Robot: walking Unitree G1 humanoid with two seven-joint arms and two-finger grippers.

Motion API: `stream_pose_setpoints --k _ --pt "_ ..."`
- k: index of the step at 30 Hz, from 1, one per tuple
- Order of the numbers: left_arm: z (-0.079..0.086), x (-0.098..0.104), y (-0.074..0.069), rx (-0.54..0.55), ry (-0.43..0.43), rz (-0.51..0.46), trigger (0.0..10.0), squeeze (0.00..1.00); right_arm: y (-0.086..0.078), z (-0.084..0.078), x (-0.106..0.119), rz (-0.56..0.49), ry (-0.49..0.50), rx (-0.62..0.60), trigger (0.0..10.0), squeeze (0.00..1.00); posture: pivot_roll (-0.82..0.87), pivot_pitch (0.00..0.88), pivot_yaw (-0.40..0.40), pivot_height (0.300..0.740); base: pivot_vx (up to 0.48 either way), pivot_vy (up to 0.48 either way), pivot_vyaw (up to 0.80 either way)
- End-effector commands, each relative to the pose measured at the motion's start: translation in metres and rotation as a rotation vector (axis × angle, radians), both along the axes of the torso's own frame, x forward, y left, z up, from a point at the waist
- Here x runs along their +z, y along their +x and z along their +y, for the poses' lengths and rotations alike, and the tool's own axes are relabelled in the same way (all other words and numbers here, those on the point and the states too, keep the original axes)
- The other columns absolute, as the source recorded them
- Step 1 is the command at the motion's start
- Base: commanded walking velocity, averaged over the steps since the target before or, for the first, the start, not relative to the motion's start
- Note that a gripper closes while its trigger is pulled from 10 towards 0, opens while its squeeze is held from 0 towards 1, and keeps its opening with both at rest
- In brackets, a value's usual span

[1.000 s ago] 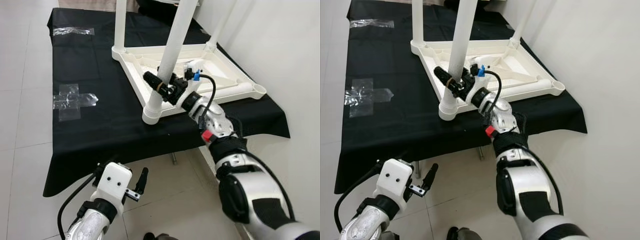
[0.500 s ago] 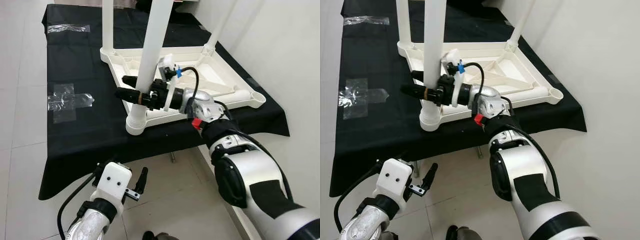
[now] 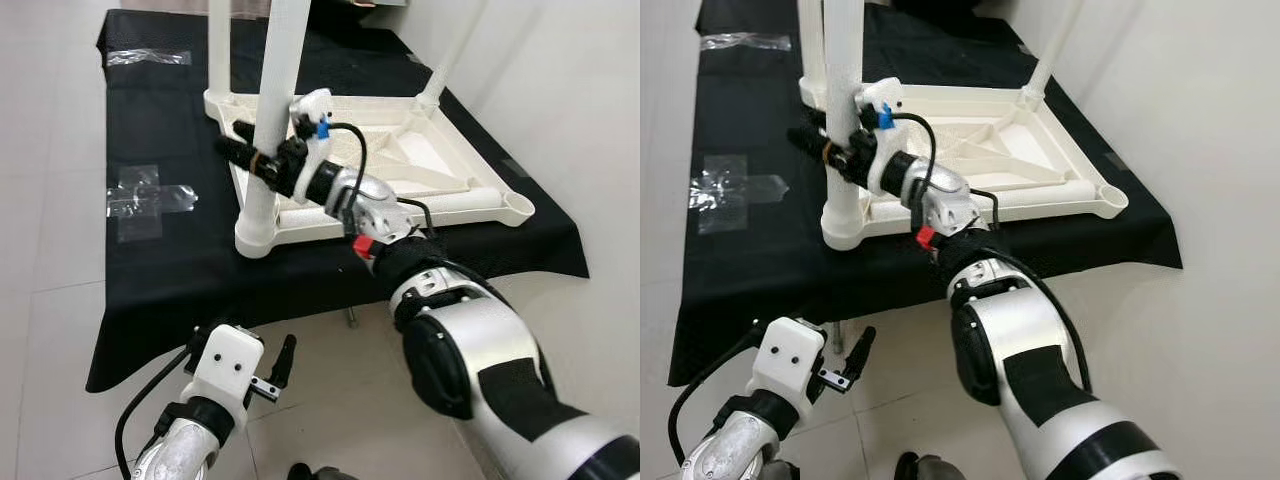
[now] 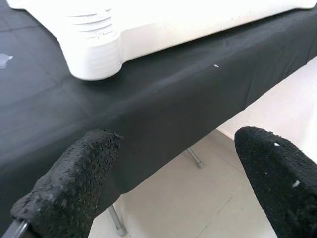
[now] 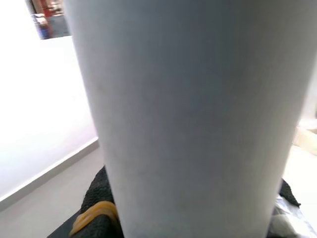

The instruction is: Building children table

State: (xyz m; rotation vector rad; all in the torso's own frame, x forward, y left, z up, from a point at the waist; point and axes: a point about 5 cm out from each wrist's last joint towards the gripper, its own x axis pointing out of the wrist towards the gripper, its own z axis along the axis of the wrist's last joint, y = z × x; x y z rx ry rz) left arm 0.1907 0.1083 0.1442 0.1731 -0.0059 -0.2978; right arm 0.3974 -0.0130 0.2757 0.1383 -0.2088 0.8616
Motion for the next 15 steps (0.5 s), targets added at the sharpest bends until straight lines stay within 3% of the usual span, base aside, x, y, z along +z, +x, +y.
stream_pose_setpoints --k 1,3,4,6,8,10,12,13,14,15 --pt "-0.003 -0.002 -0.002 -0.016 -0.013 0.021 10.0 0.0 0.012 -0.025 -0.011 0.09 0.052 -0.307 0.0 0.0 0.16 0.173 -0.215 0.74 0.0 0.0 0.0" --pt "-0.003 -0.003 -0.002 -0.018 -0.012 0.022 10.0 0.0 0.016 -0.035 -0.018 0.127 0.048 -0.514 0.0 0.0 0.16 0.173 -0.215 0.74 0.0 0.0 0.0" --pt "-0.003 -0.003 -0.002 -0.018 -0.012 0.022 10.0 0.0 0.016 -0.035 -0.018 0.127 0.048 -0.514 0.0 0.0 0.16 0.173 -0.215 0.74 0.0 0.0 0.0" --pt "-0.003 -0.002 -0.001 -0.019 -0.012 0.02 10.0 0.0 0.016 -0.042 -0.031 0.201 0.113 -0.709 0.0 0.0 0.16 0.17 -0.215 0.74 0.0 0.0 0.0" --pt "-0.003 -0.002 -0.001 -0.015 -0.012 0.015 10.0 0.0 0.007 -0.032 -0.04 0.232 0.16 -0.845 0.0 0.0 0.16 0.165 -0.218 0.74 0.0 0.0 0.0" --pt "-0.003 -0.002 -0.001 -0.015 -0.012 0.015 10.0 0.0 0.007 -0.032 -0.04 0.232 0.16 -0.845 0.0 0.0 0.16 0.165 -0.218 0.74 0.0 0.0 0.0" --pt "-0.003 -0.002 -0.001 -0.012 -0.012 0.012 10.0 0.0 0.0 -0.016 -0.041 0.236 0.173 -0.884 0.0 0.0 0.17 0.167 -0.22 0.74 0.0 0.0 0.0" --pt "-0.003 -0.002 -0.001 -0.011 -0.012 0.012 10.0 0.0 -0.002 -0.011 -0.041 0.24 0.175 -0.888 1.0 0.0 0.17 0.167 -0.22 0.74 0.0 0.0 0.0" --pt "-0.003 -0.002 -0.001 -0.011 -0.012 0.012 10.0 0.0 -0.002 -0.011 -0.041 0.24 0.175 -0.888 1.0 0.0 0.17 0.167 -0.22 0.74 0.0 0.0 0.0" --pt "-0.002 -0.002 -0.001 -0.01 -0.012 0.013 10.0 0.0 -0.003 -0.004 -0.041 0.259 0.194 -0.861 10.0 0.0 0.16 0.168 -0.22 0.74 0.0 0.0 0.0"
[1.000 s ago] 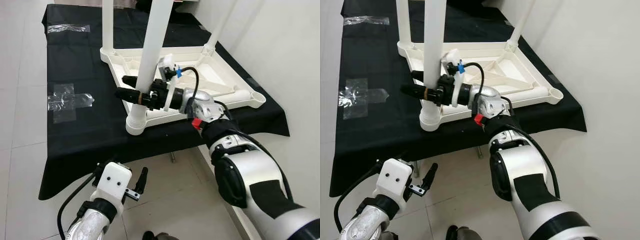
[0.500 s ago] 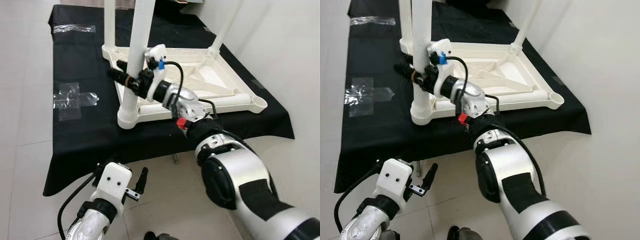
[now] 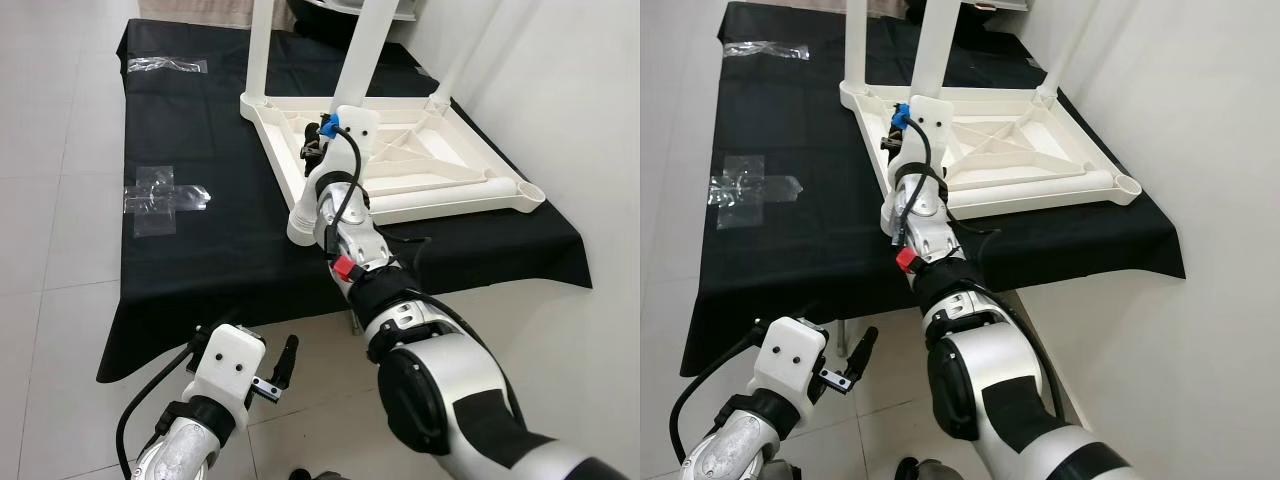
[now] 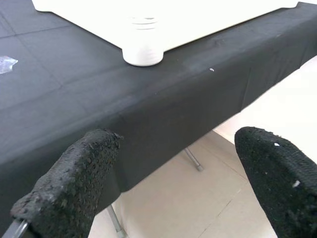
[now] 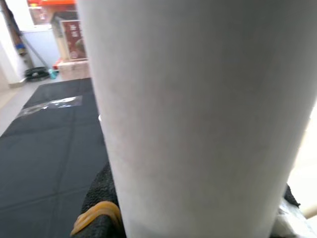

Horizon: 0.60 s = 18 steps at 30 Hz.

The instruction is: Building children table

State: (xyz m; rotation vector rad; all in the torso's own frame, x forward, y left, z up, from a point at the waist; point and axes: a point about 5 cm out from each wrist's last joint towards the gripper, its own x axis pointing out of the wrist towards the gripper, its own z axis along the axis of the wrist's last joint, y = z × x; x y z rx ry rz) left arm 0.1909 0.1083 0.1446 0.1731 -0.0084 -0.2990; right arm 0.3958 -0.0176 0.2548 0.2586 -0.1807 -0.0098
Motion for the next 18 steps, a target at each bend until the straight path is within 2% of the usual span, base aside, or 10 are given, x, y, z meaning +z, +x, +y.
stream_pose_setpoints --k 1,3,4,7,8,11,13,14,16,18 --pt "-0.003 -0.002 -0.002 -0.008 -0.012 0.015 10.0 0.0 -0.004 0.006 -0.018 0.087 0.059 -0.007 10.0 0.0 0.16 0.168 -0.219 0.74 0.0 0.0 0.0" --pt "-0.003 -0.002 -0.001 -0.008 -0.012 0.016 10.0 0.0 -0.005 0.008 -0.017 0.082 0.061 -0.006 10.0 0.0 0.16 0.17 -0.222 0.74 0.0 0.0 0.0" --pt "-0.003 -0.002 -0.001 -0.008 -0.012 0.016 10.0 0.0 -0.005 0.008 -0.012 0.03 0.062 0.036 10.0 1.0 0.16 0.17 -0.222 0.74 0.0 0.0 0.0" --pt "-0.003 -0.002 0.0 -0.007 -0.014 0.017 10.0 0.0 -0.006 0.001 -0.005 -0.045 0.049 0.055 10.0 1.0 0.15 0.176 -0.22 0.74 0.0 0.0 0.0" --pt "-0.003 -0.002 0.0 -0.006 -0.016 0.018 10.0 0.0 -0.004 -0.009 -0.003 -0.087 0.042 0.073 10.0 0.0 0.15 0.175 -0.222 0.74 0.0 0.0 0.0" --pt "-0.003 -0.003 0.0 -0.006 -0.017 0.019 10.0 0.0 -0.001 -0.02 -0.001 -0.122 0.049 0.13 10.0 0.0 0.15 0.175 -0.223 0.74 0.0 0.0 0.0" --pt "-0.003 -0.003 0.001 -0.007 -0.02 0.019 10.0 0.0 0.003 -0.033 0.002 -0.168 0.065 0.325 10.0 0.0 0.14 0.176 -0.221 0.74 0.0 0.0 0.0" --pt "-0.003 -0.003 0.001 -0.007 -0.02 0.019 10.0 0.0 0.003 -0.033 0.002 -0.168 0.065 0.325 10.0 0.0 0.14 0.176 -0.221 0.74 0.0 0.0 0.0" --pt "-0.003 -0.003 0.002 -0.008 -0.021 0.017 10.0 0.0 0.002 -0.036 -0.004 -0.158 0.023 0.693 10.0 0.0 0.14 0.176 -0.223 0.74 0.0 0.0 0.0" --pt "-0.003 -0.003 0.002 -0.008 -0.022 0.014 10.0 0.0 -0.003 -0.043 -0.009 -0.15 -0.022 0.951 10.0 0.0 0.14 0.175 -0.226 0.74 0.0 0.0 0.0"
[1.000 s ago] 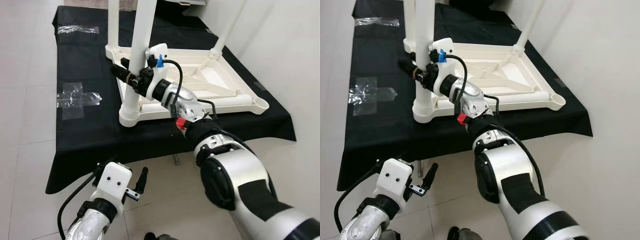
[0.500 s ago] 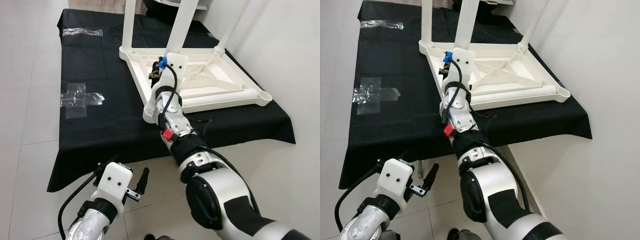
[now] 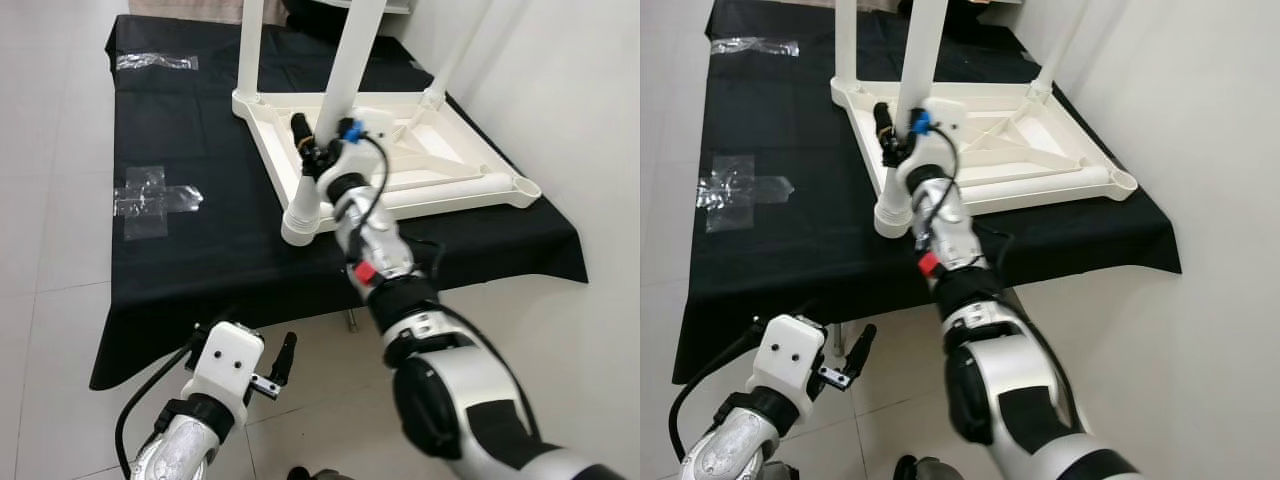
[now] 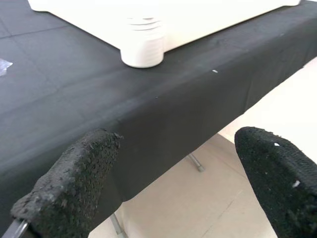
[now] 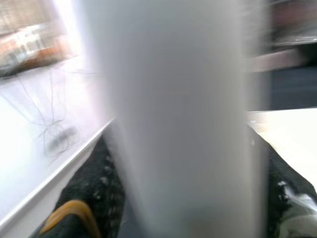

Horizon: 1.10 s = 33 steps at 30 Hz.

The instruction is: Building children table

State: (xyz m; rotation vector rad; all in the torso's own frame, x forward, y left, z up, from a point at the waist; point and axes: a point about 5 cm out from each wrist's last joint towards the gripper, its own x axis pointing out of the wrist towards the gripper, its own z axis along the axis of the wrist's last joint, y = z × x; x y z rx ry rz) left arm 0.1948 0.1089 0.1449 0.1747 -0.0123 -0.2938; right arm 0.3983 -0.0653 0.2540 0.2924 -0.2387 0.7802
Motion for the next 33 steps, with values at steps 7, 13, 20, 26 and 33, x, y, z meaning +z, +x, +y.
stream_pose_setpoints --k 7,13,20,26,33 --pt "-0.004 -0.003 -0.001 -0.011 -0.021 0.017 10.0 0.0 -0.013 0.003 -0.011 -0.019 -0.189 0.443 10.0 0.0 0.15 0.178 -0.228 0.74 0.0 0.0 0.0" --pt "-0.005 -0.002 -0.002 -0.011 -0.016 0.012 10.0 0.0 -0.02 0.023 -0.006 -0.071 -0.289 0.601 10.0 0.0 0.17 0.192 -0.241 0.74 0.0 0.0 0.0" --pt "-0.005 -0.001 -0.003 -0.008 -0.019 0.014 10.0 0.0 -0.024 0.051 0.008 -0.128 -0.299 0.63 10.0 0.0 0.17 0.199 -0.246 0.74 0.0 0.0 0.0" --pt "-0.005 -0.001 -0.003 -0.005 -0.024 0.016 10.0 0.0 -0.015 0.061 0.02 -0.111 -0.195 0.395 0.0 0.0 0.16 0.207 -0.251 0.74 0.0 0.0 0.0" --pt "-0.005 -0.001 -0.002 -0.005 -0.027 0.017 10.0 0.0 0.011 0.033 0.008 0.078 -0.13 -0.191 0.0 0.0 0.15 0.206 -0.24 0.74 0.0 0.0 0.0"
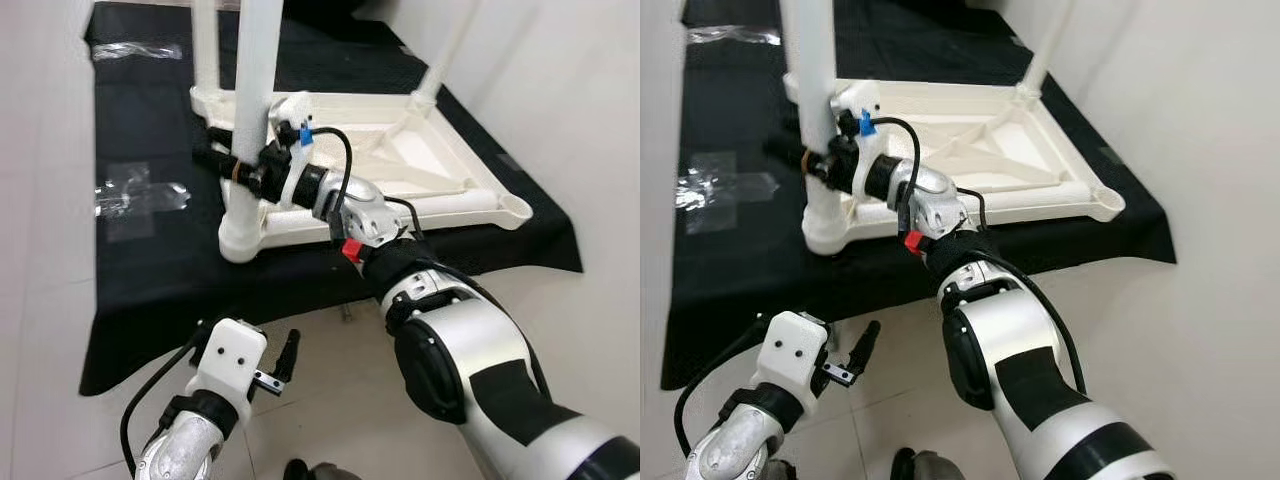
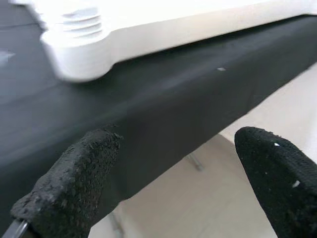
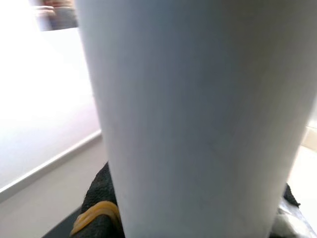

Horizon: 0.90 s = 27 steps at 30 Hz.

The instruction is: Building children table

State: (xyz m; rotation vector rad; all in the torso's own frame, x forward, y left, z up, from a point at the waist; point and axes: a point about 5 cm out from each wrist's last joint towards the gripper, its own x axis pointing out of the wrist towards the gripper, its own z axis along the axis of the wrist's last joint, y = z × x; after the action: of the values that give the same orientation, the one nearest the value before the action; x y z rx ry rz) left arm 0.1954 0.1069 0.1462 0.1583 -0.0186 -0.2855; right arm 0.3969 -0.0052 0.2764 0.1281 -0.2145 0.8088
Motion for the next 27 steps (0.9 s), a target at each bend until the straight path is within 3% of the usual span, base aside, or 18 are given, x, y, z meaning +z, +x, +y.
stream_pose_setpoints --k 1,2,3,4,6,7,11,12,13,15,16,19,20,21,23,25,27 --pt "-0.003 -0.003 -0.003 -0.014 -0.01 0.021 10.0 0.0 0.016 -0.036 -0.018 0.132 0.035 -0.351 0.0 0.0 0.14 0.204 -0.237 0.74 0.0 0.0 0.0" --pt "-0.003 -0.003 -0.003 -0.014 -0.01 0.021 10.0 0.0 0.016 -0.036 -0.018 0.132 0.035 -0.351 0.0 0.0 0.14 0.204 -0.237 0.74 0.0 0.0 0.0" --pt "-0.003 -0.003 -0.002 -0.015 -0.009 0.021 10.0 0.0 0.018 -0.046 -0.022 0.159 0.054 -0.495 0.0 0.0 0.14 0.204 -0.237 0.74 0.0 0.0 0.0" --pt "-0.003 -0.003 -0.002 -0.015 -0.009 0.021 10.0 0.0 0.018 -0.046 -0.022 0.159 0.054 -0.495 0.0 0.0 0.14 0.204 -0.237 0.74 0.0 0.0 0.0" --pt "-0.003 -0.003 -0.002 -0.017 -0.007 0.021 10.0 0.0 0.017 -0.057 -0.035 0.231 0.116 -0.778 0.0 0.0 0.14 0.199 -0.232 0.74 0.0 0.0 0.0" --pt "-0.003 -0.003 -0.002 -0.018 -0.006 0.021 10.0 0.0 0.015 -0.058 -0.038 0.252 0.139 -0.845 0.0 0.0 0.14 0.199 -0.232 0.74 0.0 0.0 0.0" --pt "-0.003 -0.003 -0.002 -0.018 -0.005 0.02 10.0 0.0 0.012 -0.052 -0.042 0.274 0.166 -0.879 0.0 0.0 0.15 0.196 -0.233 0.74 0.0 0.0 0.0" --pt "-0.003 -0.003 -0.002 -0.018 -0.004 0.02 10.0 0.0 0.008 -0.043 -0.042 0.283 0.191 -0.885 0.0 0.0 0.16 0.195 -0.232 0.74 0.0 0.0 0.0" --pt "-0.003 -0.003 -0.002 -0.018 -0.002 0.02 10.0 0.0 0.005 -0.029 -0.039 0.276 0.232 -0.828 10.0 0.0 0.16 0.192 -0.232 0.74 0.0 0.0 0.0" --pt "-0.003 -0.003 -0.002 -0.018 -0.001 0.019 10.0 0.0 0.002 -0.02 -0.036 0.27 0.259 -0.792 10.0 0.0 0.15 0.19 -0.232 0.74 0.0 0.0 0.0" --pt "-0.003 -0.003 -0.002 -0.018 -0.001 0.019 10.0 0.0 0.0 -0.011 -0.031 0.25 0.288 -0.715 10.0 1.0 0.15 0.19 -0.232 0.74 0.0 0.0 0.0" --pt "-0.003 -0.003 -0.002 -0.018 -0.002 0.02 10.0 0.0 -0.001 -0.009 -0.026 0.204 0.296 -0.678 10.0 1.0 0.15 0.19 -0.232 0.74 0.0 0.0 0.0" --pt "-0.004 -0.003 -0.002 -0.018 -0.004 0.021 10.0 0.0 0.0 -0.016 -0.021 0.137 0.281 -0.678 10.0 1.0 0.15 0.184 -0.235 0.74 0.0 0.0 0.0" --pt "-0.004 -0.003 -0.002 -0.019 -0.006 0.022 10.0 0.0 0.001 -0.024 -0.017 0.087 0.287 -0.643 10.0 0.0 0.15 0.183 -0.239 0.74 0.0 0.0 0.0" --pt "-0.004 -0.004 -0.002 -0.018 -0.008 0.023 10.0 0.0 0.004 -0.039 -0.012 0.024 0.293 -0.576 10.0 0.0 0.15 0.177 -0.235 0.74 0.0 0.0 0.0" --pt "-0.004 -0.004 -0.002 -0.018 -0.008 0.023 10.0 0.0 0.004 -0.039 -0.012 0.024 0.293 -0.576 10.0 0.0 0.15 0.177 -0.235 0.74 0.0 0.0 0.0" --pt "-0.004 -0.004 -0.002 -0.019 -0.009 0.024 10.0 0.0 0.005 -0.046 -0.015 0.005 0.269 -0.391 10.0 0.0 0.14 0.17 -0.234 0.74 0.0 0.0 0.0"
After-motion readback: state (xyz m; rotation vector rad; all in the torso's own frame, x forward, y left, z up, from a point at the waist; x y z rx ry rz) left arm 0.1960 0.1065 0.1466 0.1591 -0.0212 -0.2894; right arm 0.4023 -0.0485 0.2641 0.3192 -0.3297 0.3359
